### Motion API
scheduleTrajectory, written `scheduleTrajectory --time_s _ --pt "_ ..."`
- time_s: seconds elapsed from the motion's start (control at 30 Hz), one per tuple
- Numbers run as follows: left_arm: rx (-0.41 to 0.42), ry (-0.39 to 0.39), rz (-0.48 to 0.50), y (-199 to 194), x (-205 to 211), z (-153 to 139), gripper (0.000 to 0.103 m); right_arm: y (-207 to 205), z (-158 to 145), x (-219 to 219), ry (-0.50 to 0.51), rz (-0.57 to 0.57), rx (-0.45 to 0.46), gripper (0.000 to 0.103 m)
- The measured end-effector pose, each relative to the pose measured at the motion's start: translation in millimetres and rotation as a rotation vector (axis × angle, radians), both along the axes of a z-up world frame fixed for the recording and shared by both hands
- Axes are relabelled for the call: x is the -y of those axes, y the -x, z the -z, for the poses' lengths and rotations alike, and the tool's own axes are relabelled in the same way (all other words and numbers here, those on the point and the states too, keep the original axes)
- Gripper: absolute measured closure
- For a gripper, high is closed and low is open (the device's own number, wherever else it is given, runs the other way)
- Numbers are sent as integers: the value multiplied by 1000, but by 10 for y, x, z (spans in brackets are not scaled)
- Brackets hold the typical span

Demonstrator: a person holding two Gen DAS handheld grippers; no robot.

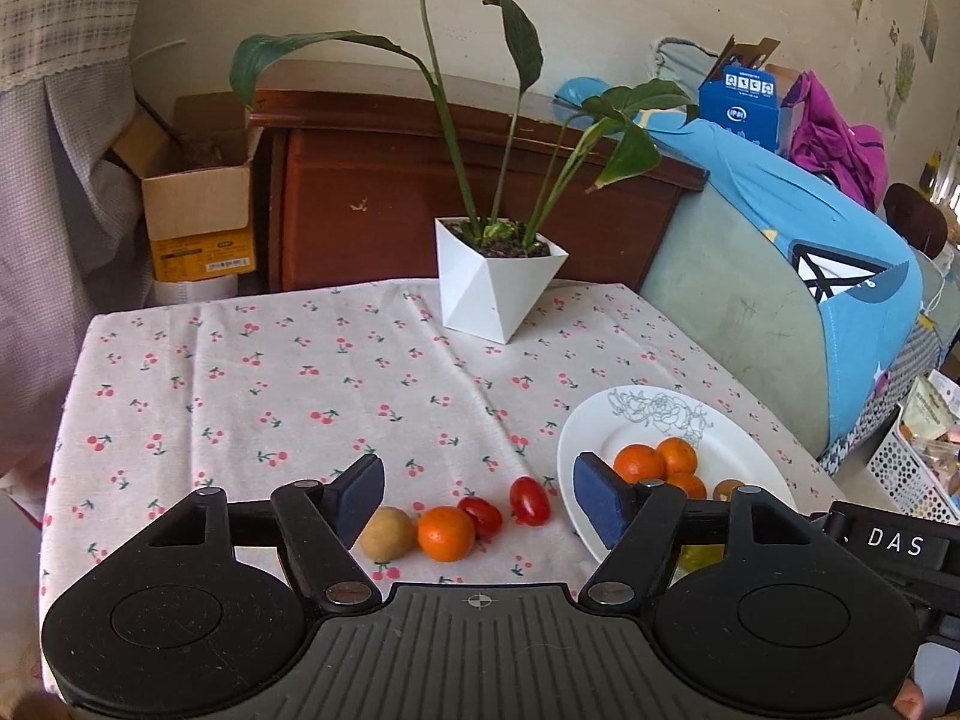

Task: Organize fruits
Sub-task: 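Grasp another mandarin orange from the table with the right tool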

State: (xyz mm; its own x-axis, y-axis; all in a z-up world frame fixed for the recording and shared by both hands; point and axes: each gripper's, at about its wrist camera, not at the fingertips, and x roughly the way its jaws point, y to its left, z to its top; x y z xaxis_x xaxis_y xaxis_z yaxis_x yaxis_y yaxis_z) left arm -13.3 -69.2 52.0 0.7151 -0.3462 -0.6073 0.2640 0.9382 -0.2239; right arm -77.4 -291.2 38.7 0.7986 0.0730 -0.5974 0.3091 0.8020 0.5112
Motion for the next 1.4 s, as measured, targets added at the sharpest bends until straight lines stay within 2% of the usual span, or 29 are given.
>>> scheduleTrajectory --time_s 0.33,0.53,0.83,1.4 --pt "1 -9 -118 -45 -402 -9 33 -70 -9 -249 31 -102 16 66" --pt "-27 -12 -192 -107 -622 55 33 -171 23 -467 45 -181 26 67" --pt "-38 0 -232 -164 -802 115 33 -386 181 -852 62 -301 4 67" --pt "-96 33 -235 -243 -940 296 33 -730 457 -1096 77 -295 -55 67"
